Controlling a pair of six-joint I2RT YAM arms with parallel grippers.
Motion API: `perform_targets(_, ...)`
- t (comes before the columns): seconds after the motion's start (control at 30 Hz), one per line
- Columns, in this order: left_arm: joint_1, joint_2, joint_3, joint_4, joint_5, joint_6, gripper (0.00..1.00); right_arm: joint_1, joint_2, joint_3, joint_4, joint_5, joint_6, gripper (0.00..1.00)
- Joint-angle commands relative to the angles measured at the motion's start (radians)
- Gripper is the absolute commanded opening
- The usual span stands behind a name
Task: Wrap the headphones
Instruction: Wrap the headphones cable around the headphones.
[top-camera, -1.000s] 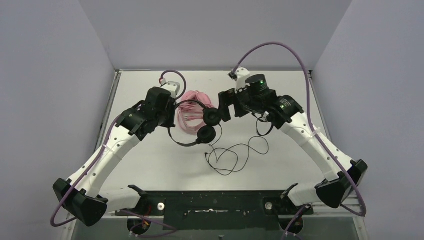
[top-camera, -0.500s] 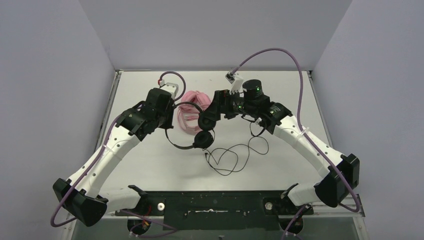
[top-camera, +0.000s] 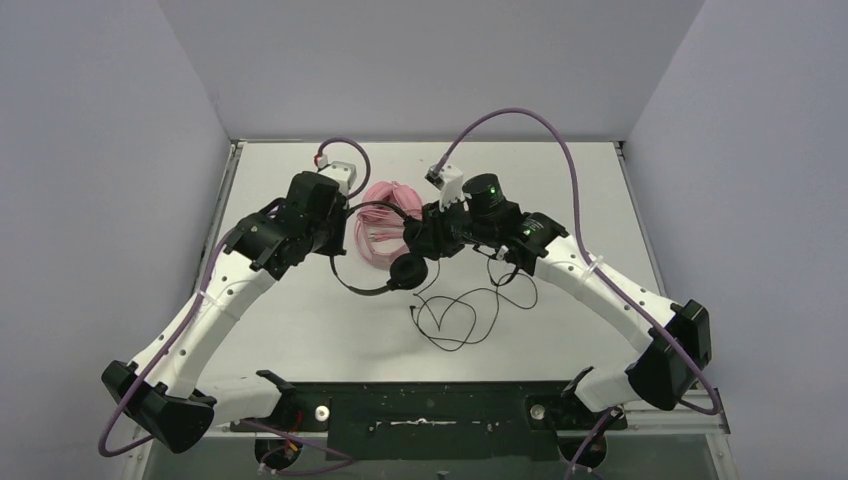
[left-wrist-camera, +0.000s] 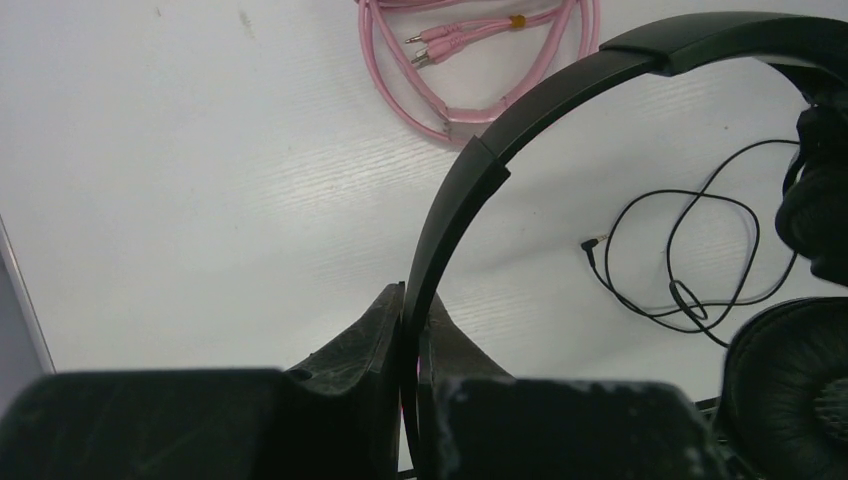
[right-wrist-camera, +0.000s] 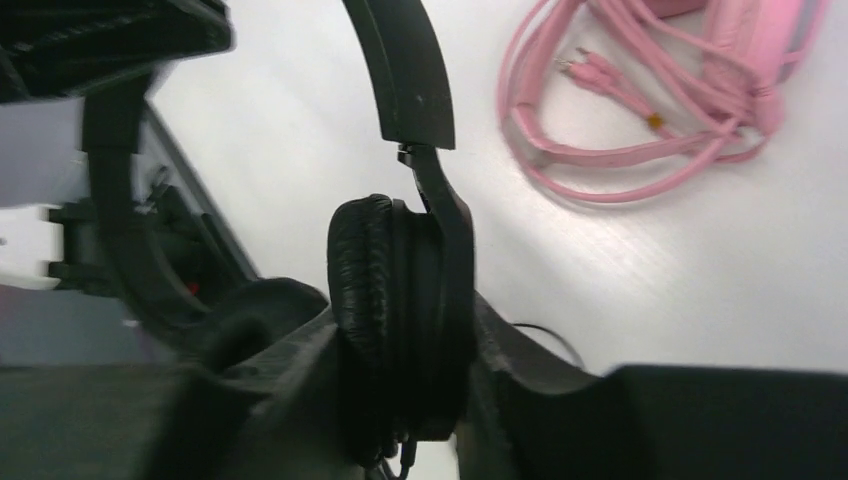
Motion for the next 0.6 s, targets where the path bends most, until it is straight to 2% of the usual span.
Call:
perform_targets(0.0, -0.002, -0.010, 0.066, 0.000, 0.023, -0.013, 0.00, 0.052, 0.011, 0.120, -0.166, 0.294, -0.261, 0.17)
perform_targets(0.07, -0.002, 0.000, 0.076, -0.011, 0.030, -0.012, 0.00, 0.103, 0.061, 0.188, -0.268, 0.499, -0.385, 0.09)
perform_targets(0.17, -0.001, 0.005, 0.077, -0.019, 0.056, -0.013, 0.00, 0.235, 0.108, 0.213, -0.297, 0.878, -0.570, 0.08)
perform_targets(0.23, 0.003, 0.004, 0.075, -0.024, 0.060, -0.015, 0.00, 0.276, 0.113, 0.195, -0.263, 1.013, -0.641, 0.11)
perform_targets(0.3, 0.006, -0.001, 0.069, -0.023, 0.056, -0.014, 0.00, 0.281, 0.098, 0.179, -0.237, 1.012, -0.649, 0.28)
perform_targets(0.4, 0.016, -0.006, 0.058, -0.021, 0.046, -0.013, 0.00, 0.246, 0.045, 0.180, -0.247, 0.859, -0.601, 0.59)
perform_targets(0.5, 0.032, 0.000, 0.036, -0.009, 0.060, -0.013, 0.00, 0.212, -0.017, 0.185, -0.282, 0.678, -0.573, 0.80)
perform_targets(0.57, 0.038, 0.007, 0.021, 0.000, 0.073, -0.013, 0.00, 0.205, -0.070, 0.176, -0.315, 0.593, -0.607, 0.90)
